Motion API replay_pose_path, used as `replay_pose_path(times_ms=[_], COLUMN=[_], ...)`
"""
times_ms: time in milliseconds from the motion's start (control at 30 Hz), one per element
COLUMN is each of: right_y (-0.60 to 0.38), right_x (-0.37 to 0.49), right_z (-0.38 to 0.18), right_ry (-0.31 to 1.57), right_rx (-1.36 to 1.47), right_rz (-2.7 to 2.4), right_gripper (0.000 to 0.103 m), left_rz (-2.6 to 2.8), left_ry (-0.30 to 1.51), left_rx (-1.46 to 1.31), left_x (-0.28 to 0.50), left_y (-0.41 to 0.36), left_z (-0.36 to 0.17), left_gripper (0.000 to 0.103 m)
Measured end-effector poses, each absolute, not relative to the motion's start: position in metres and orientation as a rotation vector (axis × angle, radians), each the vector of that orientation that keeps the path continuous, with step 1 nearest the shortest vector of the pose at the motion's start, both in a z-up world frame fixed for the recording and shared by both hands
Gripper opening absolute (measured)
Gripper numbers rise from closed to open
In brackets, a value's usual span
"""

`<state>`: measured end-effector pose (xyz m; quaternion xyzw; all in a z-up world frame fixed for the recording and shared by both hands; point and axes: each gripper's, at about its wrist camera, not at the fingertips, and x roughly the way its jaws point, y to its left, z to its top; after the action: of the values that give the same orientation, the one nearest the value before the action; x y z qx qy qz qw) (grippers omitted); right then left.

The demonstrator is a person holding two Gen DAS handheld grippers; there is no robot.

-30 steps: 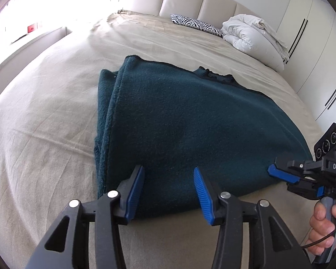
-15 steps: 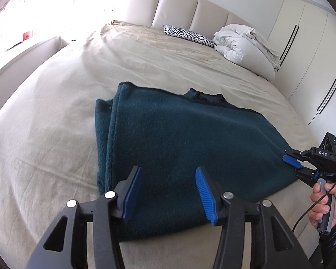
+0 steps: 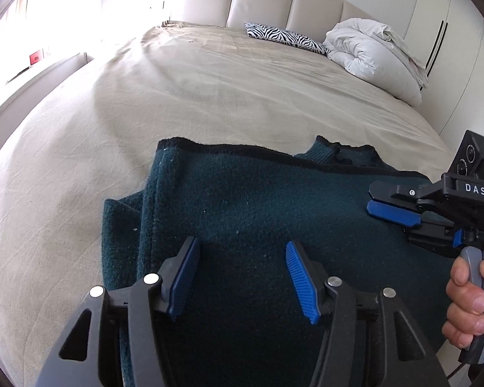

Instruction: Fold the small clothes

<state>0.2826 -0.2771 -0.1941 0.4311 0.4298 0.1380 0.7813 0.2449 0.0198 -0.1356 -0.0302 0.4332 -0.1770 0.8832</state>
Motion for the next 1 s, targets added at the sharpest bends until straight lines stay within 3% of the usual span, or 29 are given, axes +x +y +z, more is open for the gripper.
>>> replay_pose_path(times_ms=[167, 467, 767, 1000], right_y=[-0.340, -0.455, -0.335, -0.285], right_x=[0.268, 0.189, 0.168, 0.165], right_z=[-0.203, -0.189, -0.163, -0.197], right_ry=[0.804, 0.653, 0.780, 0.901], right_rx=[1.062, 1.090, 0.937, 0.909], right_rz=[0.217, -0.108, 0.217, 0.315], right_gripper=[0.022, 0.025, 0.026, 0.026], left_rz=[-0.380, -0.369, -0.370, -0.376], left_ry=[0.903, 0.888, 0.882, 0.875], left_rx=[-0.089, -0.064, -0.059, -0.059], left_x=[0.247, 0.244, 0.244, 0.243], left_y=[0.023, 0.017, 0.017, 0.019], left_z=[-0.139, -0.140, -0.141, -0.142], left_gripper=[0.059, 0.059, 0.059, 0.059])
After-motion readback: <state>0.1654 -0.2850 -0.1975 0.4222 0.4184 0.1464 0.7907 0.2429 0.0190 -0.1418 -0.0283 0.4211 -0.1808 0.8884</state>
